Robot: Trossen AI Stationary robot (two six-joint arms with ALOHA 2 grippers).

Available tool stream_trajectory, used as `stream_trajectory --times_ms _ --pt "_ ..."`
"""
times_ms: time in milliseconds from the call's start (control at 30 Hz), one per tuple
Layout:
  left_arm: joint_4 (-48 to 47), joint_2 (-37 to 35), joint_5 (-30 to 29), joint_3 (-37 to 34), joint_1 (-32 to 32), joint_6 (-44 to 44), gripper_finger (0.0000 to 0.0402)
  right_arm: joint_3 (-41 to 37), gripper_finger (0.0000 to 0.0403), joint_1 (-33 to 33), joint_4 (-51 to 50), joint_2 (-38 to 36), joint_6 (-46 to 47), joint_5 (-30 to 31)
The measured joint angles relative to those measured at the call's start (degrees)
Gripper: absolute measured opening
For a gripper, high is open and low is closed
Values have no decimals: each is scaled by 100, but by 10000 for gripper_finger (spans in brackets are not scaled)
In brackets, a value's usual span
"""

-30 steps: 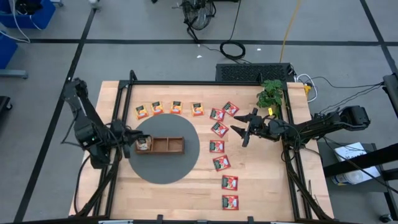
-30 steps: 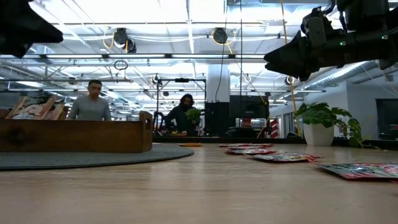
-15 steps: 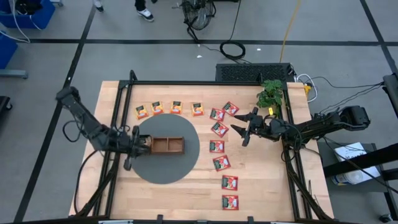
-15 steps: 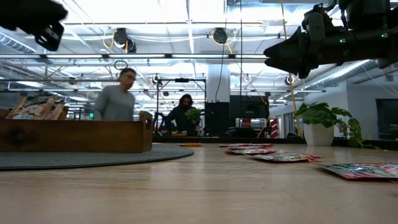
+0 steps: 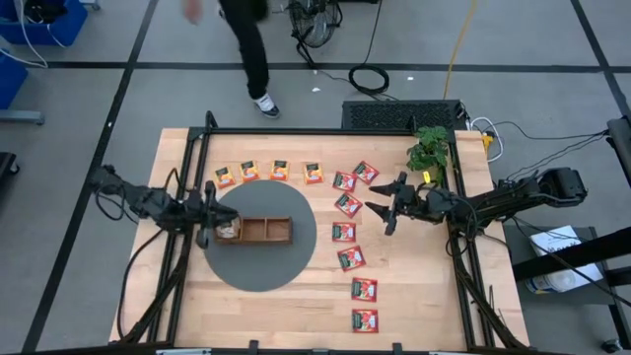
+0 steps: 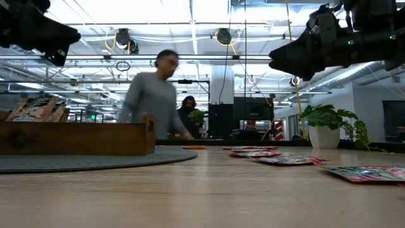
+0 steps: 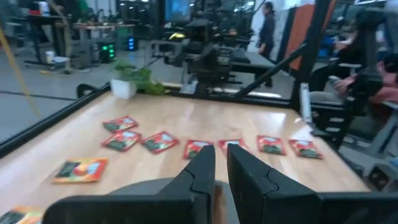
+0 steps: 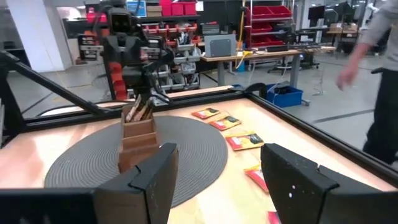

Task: Pick & Place Tea
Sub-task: Put the red tea bag into the middle section of the wooden organizer

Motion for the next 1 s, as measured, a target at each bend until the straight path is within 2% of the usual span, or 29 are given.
stream_trajectory --times_ms 133,200,433,567,833,1000 --pt "-59 -117 -119 -4 193 73 47 1 212 -44 -203 0 66 41" --pt "-99 -104 -238 -4 245 137 47 125 212 -121 -641 0 319 37" --pt "-137 10 -503 -2 287 123 47 1853 212 -407 -4243 190 655 55" --pt "-99 12 -504 -2 287 107 47 2668 212 -737 -5585 388 684 55" --pt "-72 12 -503 -2 287 102 47 3715 217 -1887 -7513 1159 502 -58" --pt "-72 12 -503 0 287 98 47 4082 259 -2363 -7809 1982 24 -437"
